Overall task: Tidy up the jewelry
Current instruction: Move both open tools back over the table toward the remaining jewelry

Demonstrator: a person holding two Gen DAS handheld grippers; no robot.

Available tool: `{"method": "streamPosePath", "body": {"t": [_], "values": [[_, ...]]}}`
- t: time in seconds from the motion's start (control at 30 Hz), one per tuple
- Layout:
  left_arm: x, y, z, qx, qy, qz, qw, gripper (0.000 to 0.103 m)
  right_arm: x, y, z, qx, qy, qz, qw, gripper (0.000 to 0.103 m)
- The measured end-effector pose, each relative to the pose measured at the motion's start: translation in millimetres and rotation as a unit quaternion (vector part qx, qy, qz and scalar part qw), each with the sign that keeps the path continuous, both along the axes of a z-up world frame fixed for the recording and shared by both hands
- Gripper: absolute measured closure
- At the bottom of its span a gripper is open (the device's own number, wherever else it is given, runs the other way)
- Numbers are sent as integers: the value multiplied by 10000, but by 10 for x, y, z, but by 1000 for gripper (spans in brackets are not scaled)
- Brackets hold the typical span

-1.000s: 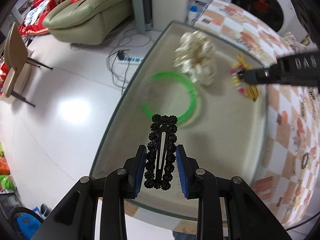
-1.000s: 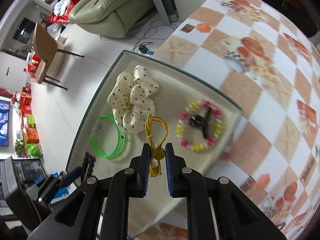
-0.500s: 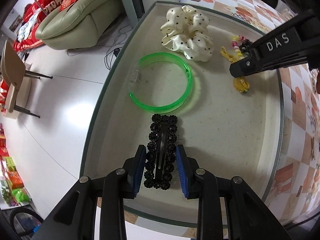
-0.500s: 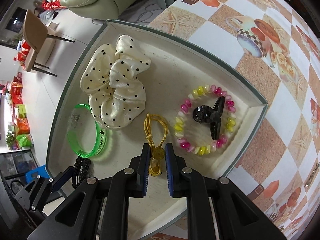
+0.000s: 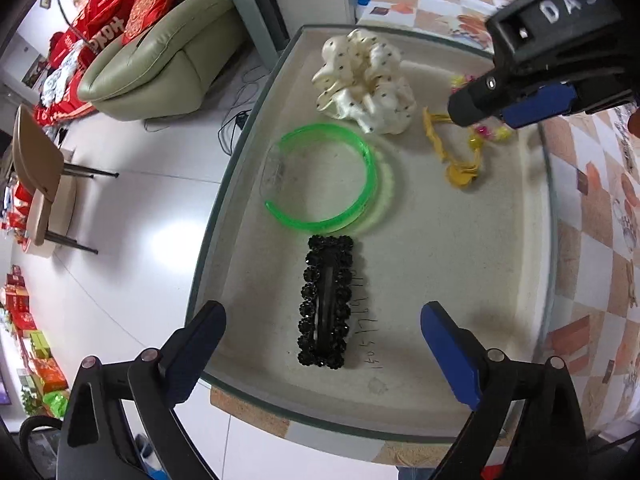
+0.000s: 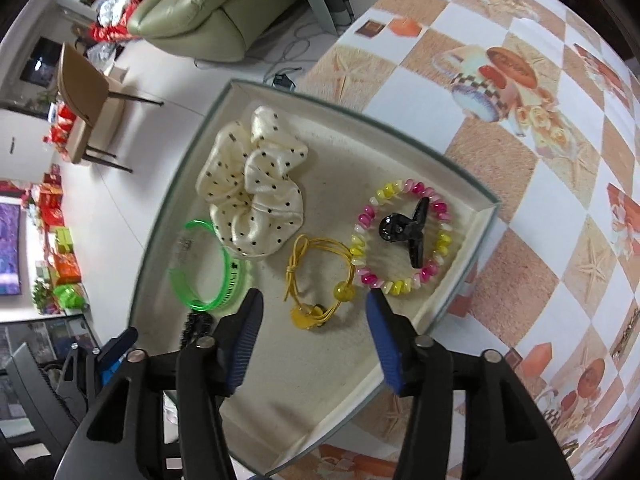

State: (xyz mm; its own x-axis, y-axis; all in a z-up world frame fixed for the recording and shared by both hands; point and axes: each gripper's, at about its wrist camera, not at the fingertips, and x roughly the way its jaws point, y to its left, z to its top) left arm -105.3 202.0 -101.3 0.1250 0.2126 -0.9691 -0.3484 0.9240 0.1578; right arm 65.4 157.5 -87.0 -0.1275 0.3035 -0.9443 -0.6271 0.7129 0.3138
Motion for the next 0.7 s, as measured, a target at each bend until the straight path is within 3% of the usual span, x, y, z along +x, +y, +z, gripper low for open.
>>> {"method": "streamPosePath", "body": {"t": [0.27,0.4,0.7], "values": [[46,-140,126,34,19,-193,9998,0,74,-394,285,420,35,-388,9984,36],[108,-223,183,28,-37,-335,9994,0,63,-653,382,566,28,-657,9962,22],[350,-569,403,-151,-314,-952,9949,0,121,-1608,441,617,-24,-1716,9832,21]]}}
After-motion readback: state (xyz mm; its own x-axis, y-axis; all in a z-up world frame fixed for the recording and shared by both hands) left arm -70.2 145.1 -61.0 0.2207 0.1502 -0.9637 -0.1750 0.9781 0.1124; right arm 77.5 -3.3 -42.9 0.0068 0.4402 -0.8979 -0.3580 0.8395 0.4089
